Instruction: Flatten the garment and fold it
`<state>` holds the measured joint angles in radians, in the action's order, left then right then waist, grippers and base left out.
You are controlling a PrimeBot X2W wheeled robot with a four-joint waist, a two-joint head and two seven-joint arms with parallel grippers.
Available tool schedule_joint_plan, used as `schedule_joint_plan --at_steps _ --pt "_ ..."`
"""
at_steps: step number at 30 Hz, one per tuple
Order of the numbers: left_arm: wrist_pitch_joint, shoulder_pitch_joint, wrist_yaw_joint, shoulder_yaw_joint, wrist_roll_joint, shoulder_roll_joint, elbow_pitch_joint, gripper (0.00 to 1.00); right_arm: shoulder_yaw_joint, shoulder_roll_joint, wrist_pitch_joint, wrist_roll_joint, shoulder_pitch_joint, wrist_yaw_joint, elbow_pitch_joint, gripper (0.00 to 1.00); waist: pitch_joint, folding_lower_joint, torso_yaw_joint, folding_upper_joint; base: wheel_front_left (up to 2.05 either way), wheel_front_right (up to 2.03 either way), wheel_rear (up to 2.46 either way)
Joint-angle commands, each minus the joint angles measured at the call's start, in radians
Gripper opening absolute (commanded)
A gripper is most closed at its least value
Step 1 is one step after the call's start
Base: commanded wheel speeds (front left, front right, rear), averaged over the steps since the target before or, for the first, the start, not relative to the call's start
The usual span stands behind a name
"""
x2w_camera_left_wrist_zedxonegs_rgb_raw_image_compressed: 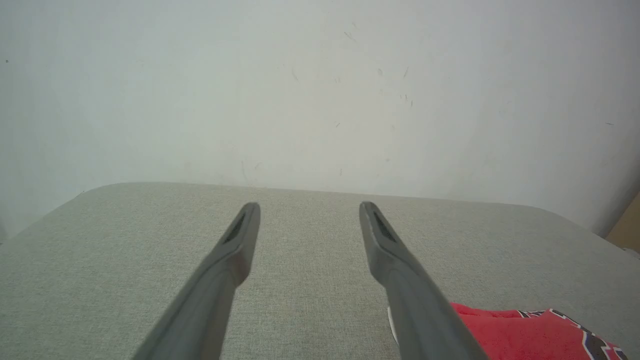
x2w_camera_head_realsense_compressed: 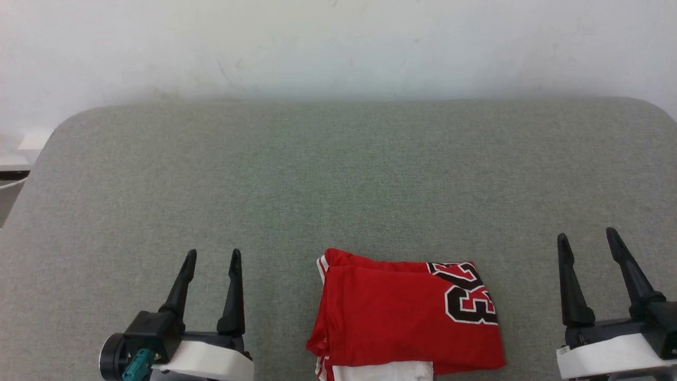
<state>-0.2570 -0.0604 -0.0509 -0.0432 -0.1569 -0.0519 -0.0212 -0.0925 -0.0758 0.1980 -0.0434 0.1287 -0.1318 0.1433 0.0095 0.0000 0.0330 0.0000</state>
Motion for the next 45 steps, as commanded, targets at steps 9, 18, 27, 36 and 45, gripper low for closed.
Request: schedule_joint_plan --at_steps 9,18,27,36,45 --pt "-0.005 0.005 -0.004 -0.014 0.008 0.002 -0.009 1.00 0.016 -0.013 -0.132 -0.053 0.004 0.001 -0.006 1.00 0.019 0.0000 0.018 0.0000 0.00 0.00 0.00" --pt "-0.005 0.034 0.004 -0.016 -0.045 0.002 -0.017 1.00 0.090 -0.130 -0.561 -0.319 -0.015 0.001 -0.074 1.00 0.071 0.0000 0.052 0.0000 0.00 0.00 0.00" --pt "-0.005 0.079 0.000 -0.045 -0.036 0.002 -0.027 1.00 0.134 -0.162 -0.758 -0.461 -0.125 0.001 -0.209 1.00 0.144 0.0000 0.118 0.0000 0.00 0.00 0.00" --pt "-0.005 0.106 0.009 -0.059 -0.038 0.002 -0.036 1.00 0.216 -0.126 -0.800 -0.476 -0.204 0.001 -0.380 0.66 0.168 0.0000 0.170 0.0000 0.00 0.00 0.00" --pt "-0.005 0.104 0.013 -0.071 -0.041 0.002 -0.036 1.00 0.312 -0.200 -0.677 -0.384 -0.282 0.001 -0.394 0.00 0.136 0.0000 0.124 0.0000 0.00 0.00 0.00"
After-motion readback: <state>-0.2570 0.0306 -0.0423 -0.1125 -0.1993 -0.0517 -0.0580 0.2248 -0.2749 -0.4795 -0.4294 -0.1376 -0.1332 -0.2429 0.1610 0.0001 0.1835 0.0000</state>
